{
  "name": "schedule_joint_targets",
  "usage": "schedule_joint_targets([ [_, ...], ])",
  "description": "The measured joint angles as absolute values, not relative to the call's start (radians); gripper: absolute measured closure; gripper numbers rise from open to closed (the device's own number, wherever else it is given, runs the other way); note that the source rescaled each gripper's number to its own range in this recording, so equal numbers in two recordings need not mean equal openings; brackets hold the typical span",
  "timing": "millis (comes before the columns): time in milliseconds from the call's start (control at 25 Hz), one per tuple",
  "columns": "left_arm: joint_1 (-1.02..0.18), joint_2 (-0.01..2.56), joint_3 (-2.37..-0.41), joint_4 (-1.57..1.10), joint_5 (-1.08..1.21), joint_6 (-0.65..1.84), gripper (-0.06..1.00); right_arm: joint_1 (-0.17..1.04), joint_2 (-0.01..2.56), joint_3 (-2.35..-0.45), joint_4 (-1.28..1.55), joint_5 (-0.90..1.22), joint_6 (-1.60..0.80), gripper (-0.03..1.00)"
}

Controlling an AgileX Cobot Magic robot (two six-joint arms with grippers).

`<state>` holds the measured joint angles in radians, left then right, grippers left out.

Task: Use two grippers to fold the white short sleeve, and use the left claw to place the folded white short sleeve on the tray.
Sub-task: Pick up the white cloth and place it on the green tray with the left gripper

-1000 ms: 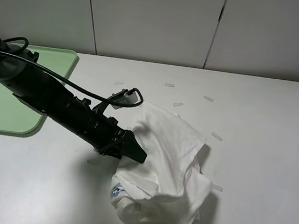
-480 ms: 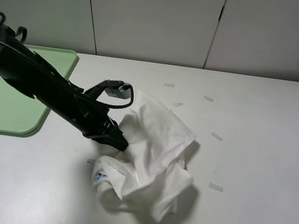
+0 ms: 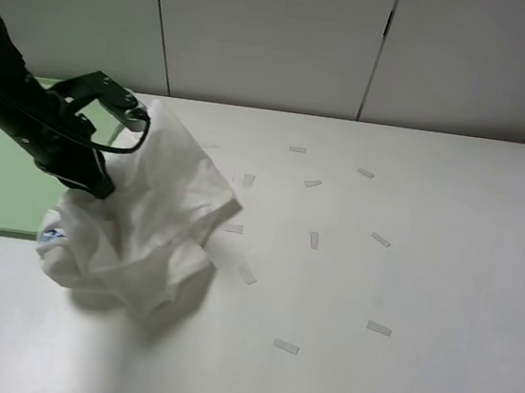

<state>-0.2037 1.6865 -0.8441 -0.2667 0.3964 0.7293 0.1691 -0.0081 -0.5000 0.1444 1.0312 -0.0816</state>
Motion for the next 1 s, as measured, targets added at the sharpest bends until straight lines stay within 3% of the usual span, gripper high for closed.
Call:
schedule_joint_targets([
  [280, -0.041, 1.684, -0.844, 0.044, 0.293, 0.512, 0.8, 0.169, -0.008, -0.5, 0.144, 1.031, -0.082, -0.03],
  [800, 0.172, 1.684, -0.844, 0.264, 0.071, 0.501, 0.8, 0.169, -0.008, -0.5, 0.143, 1.031, -0.082, -0.03],
  [1000, 0.193, 1.684, -0.844, 0.324, 0.049, 0.501, 0.8, 0.169, -0.008, -0.5, 0.143, 1.031, -0.082, -0.03],
])
